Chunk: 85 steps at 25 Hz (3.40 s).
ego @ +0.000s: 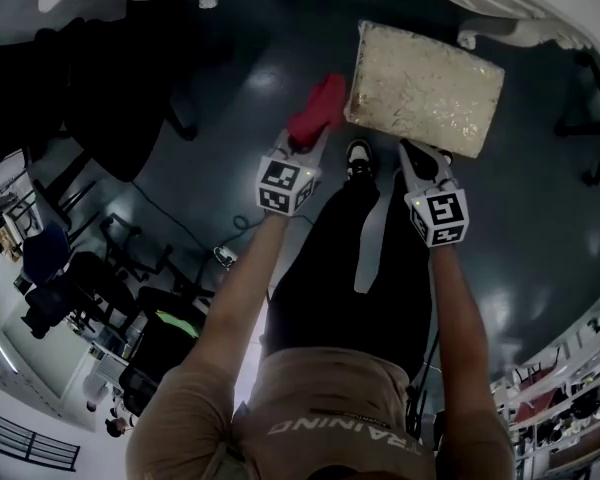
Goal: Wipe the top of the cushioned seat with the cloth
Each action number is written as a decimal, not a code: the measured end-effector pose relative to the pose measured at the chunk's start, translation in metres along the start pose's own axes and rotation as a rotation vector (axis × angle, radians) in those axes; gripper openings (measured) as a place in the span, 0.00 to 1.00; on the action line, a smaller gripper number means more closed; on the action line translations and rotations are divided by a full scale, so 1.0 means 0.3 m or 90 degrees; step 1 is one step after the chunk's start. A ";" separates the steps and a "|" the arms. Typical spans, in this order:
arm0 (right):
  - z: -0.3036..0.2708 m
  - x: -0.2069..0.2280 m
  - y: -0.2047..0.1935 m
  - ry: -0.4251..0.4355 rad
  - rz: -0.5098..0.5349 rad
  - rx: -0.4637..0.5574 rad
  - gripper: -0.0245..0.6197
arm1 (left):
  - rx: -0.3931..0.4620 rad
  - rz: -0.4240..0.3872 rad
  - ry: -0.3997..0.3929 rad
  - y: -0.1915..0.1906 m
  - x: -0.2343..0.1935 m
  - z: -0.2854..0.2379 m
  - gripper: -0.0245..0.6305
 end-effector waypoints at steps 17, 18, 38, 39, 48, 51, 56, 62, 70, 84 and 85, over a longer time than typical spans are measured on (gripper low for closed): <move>0.078 0.153 -0.151 -0.036 -0.077 0.027 0.04 | -0.042 -0.047 -0.009 -0.169 0.202 -0.357 0.10; 0.094 0.170 -0.165 -0.040 -0.082 0.027 0.04 | -0.044 -0.054 -0.006 -0.170 0.210 -0.367 0.10; 0.429 0.425 -0.280 -0.056 -0.105 0.045 0.04 | -0.066 -0.116 -0.068 -0.111 0.778 -0.542 0.10; 0.451 0.443 -0.292 -0.061 -0.110 0.048 0.04 | -0.063 -0.122 -0.068 -0.109 0.808 -0.554 0.10; 0.613 0.567 -0.379 -0.090 -0.143 0.068 0.04 | -0.059 -0.132 -0.092 -0.093 1.043 -0.630 0.10; 0.650 0.604 -0.398 -0.097 -0.148 0.071 0.04 | -0.066 -0.136 -0.113 -0.096 1.118 -0.656 0.10; 0.706 0.660 -0.405 -0.104 -0.150 0.077 0.04 | -0.081 -0.151 -0.145 -0.099 1.238 -0.698 0.10; 0.770 0.726 -0.418 -0.117 -0.149 0.084 0.04 | -0.119 -0.150 -0.203 -0.130 1.361 -0.743 0.10; 0.836 0.742 -0.426 -0.132 -0.151 0.096 0.04 | -0.147 -0.103 -0.304 -0.123 1.472 -0.751 0.10; 0.903 0.581 -0.392 -0.129 -0.121 0.089 0.04 | -0.085 -0.136 -0.338 0.021 1.463 -0.503 0.10; 0.906 0.557 -0.376 -0.120 -0.110 0.080 0.04 | -0.076 -0.135 -0.335 0.049 1.451 -0.468 0.10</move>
Point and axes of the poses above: the fingertips, and each gripper's own axes: z backward along the fingers, x to its right, y out of its top, the point moved 5 cm from there along z, backward along the fingers, and after that the axes turned 11 degrees about y, right-handed, at the moved point
